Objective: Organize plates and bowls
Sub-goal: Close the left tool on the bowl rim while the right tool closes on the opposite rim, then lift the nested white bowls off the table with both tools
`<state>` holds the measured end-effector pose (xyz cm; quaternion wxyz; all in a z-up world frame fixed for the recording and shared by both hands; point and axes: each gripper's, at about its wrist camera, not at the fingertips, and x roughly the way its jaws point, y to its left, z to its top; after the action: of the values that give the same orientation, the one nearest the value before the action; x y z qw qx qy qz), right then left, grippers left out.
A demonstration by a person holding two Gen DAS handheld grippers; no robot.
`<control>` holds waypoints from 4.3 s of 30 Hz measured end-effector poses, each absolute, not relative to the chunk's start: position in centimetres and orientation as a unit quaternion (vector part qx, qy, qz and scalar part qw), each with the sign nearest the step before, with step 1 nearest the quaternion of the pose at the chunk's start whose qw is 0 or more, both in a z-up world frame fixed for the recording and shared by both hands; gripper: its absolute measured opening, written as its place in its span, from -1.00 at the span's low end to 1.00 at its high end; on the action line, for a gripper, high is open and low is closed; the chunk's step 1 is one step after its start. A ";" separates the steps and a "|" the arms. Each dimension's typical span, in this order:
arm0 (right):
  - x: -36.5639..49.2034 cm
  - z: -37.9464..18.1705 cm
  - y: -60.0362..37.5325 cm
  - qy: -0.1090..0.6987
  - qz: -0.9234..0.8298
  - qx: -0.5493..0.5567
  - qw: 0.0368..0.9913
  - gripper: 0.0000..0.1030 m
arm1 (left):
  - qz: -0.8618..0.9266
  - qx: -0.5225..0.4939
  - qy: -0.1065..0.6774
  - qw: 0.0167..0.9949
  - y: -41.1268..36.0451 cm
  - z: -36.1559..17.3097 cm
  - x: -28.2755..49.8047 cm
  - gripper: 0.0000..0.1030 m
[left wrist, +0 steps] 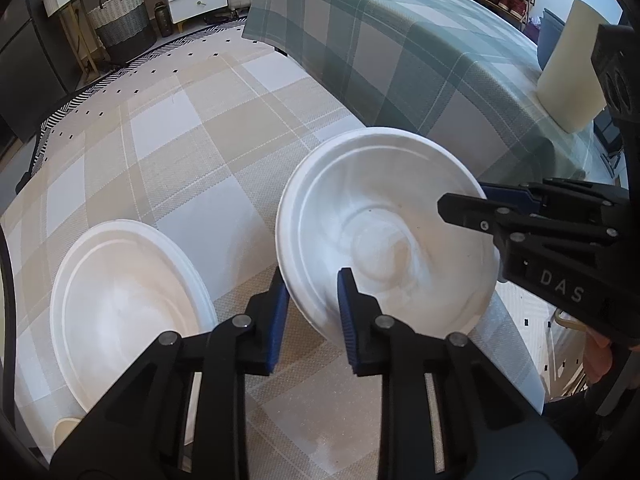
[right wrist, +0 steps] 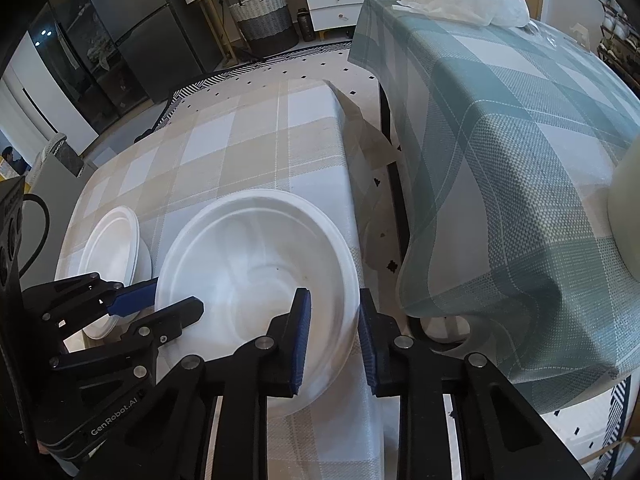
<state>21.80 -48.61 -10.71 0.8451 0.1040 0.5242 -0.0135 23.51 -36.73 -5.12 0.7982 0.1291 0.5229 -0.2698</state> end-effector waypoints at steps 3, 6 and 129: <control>21.8 -10.6 -48.6 0.523 -0.015 0.101 0.846 -0.60 | -0.270 0.129 0.522 0.799 -36.7 -4.9 23.5 -0.59; 21.8 -10.4 -48.6 0.521 -0.016 0.099 0.848 -0.60 | -0.269 0.130 0.519 0.801 -36.7 -4.7 23.5 -0.59; 25.8 -8.3 -30.5 0.507 0.070 -0.003 0.859 -0.46 | -0.128 0.096 0.521 0.838 -18.0 -3.9 25.7 -0.59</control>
<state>25.79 -30.50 -8.27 0.8592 -0.0029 0.5067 0.0701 25.74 -18.04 -3.95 0.8383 0.0963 0.5210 -0.1283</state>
